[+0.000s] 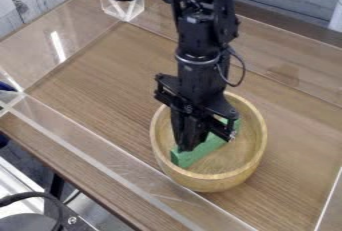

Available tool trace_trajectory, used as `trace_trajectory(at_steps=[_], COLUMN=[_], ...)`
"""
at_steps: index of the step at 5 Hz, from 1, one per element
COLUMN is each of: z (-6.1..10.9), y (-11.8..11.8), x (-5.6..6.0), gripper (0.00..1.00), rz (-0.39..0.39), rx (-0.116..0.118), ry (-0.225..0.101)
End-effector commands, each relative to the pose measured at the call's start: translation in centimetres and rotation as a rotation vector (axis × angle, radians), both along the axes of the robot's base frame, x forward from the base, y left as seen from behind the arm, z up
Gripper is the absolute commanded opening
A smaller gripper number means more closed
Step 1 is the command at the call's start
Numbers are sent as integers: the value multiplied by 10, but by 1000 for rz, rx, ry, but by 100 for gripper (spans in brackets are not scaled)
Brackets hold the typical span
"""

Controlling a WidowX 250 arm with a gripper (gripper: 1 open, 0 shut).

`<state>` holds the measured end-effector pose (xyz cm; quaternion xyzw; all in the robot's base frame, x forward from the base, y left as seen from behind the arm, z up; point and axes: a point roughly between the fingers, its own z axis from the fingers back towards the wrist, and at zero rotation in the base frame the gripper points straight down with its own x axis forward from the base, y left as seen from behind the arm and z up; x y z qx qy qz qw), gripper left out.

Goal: Put the green block in the brown bowl

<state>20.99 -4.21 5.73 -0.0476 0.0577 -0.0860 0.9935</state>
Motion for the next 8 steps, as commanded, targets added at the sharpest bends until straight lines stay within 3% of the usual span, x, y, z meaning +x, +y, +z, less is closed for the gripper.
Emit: trace_trajectory(at_steps=[1,3,4,6,7,8], z=[-2,-6,-4,8,28,61], y=[-2,-2,2,5,4,2], x=[2,2,7,15,20,19], gripper=[0,0,100,100,100,100], rz=[2,20,41,82,101,108], rx=[16,41,47,47,38,28], ry=[9,37,40,61,57,-2])
